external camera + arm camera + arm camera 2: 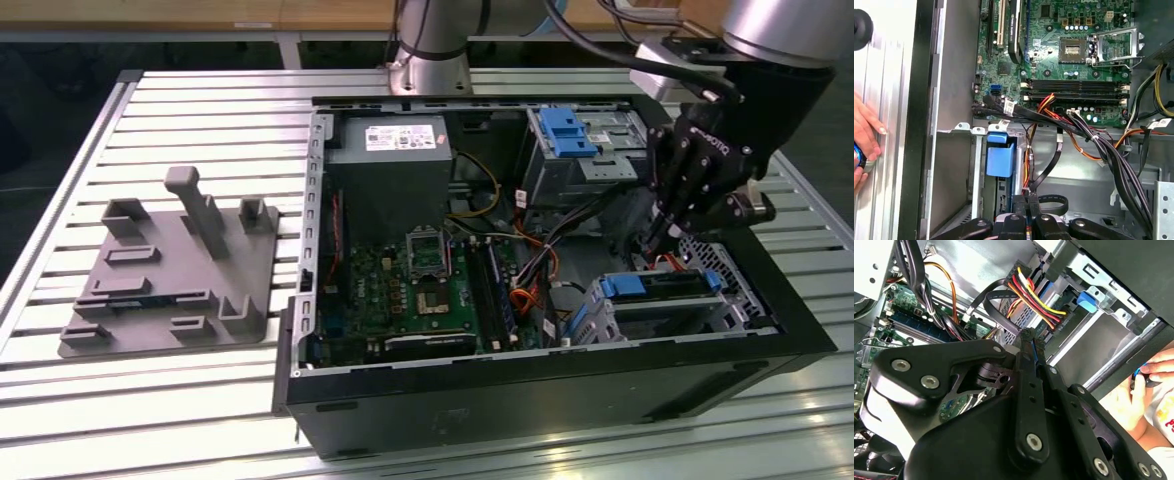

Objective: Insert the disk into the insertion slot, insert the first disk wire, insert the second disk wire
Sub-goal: 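Insert the second disk wire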

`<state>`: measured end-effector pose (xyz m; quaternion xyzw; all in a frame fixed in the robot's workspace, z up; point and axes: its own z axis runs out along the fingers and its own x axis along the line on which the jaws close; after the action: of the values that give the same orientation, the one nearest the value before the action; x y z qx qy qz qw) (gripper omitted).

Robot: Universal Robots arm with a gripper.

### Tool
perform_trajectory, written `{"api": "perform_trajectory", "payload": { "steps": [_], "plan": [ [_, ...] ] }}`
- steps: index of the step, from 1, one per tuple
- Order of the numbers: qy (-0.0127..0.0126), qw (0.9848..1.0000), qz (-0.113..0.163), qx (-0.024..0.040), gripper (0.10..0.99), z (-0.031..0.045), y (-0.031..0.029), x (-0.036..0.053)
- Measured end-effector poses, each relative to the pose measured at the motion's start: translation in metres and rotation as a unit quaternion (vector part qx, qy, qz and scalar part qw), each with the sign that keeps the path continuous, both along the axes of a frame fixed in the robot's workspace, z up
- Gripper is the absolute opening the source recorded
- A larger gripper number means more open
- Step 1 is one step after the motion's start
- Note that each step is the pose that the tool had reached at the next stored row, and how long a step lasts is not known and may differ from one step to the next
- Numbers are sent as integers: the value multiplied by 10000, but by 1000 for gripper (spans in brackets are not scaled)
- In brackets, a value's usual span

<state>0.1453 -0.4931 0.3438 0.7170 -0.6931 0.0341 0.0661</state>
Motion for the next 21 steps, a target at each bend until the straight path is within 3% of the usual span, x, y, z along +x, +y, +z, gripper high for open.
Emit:
{"api": "perform_trajectory", "payload": {
  "steps": [5,12,21],
  "plan": [
    [0,9999,0,112,145,1,-76,0],
    [0,9993,-1,386,145,1,-182,0],
    [-1,9987,-28,500,145,-2,-308,0]
  ]
}}
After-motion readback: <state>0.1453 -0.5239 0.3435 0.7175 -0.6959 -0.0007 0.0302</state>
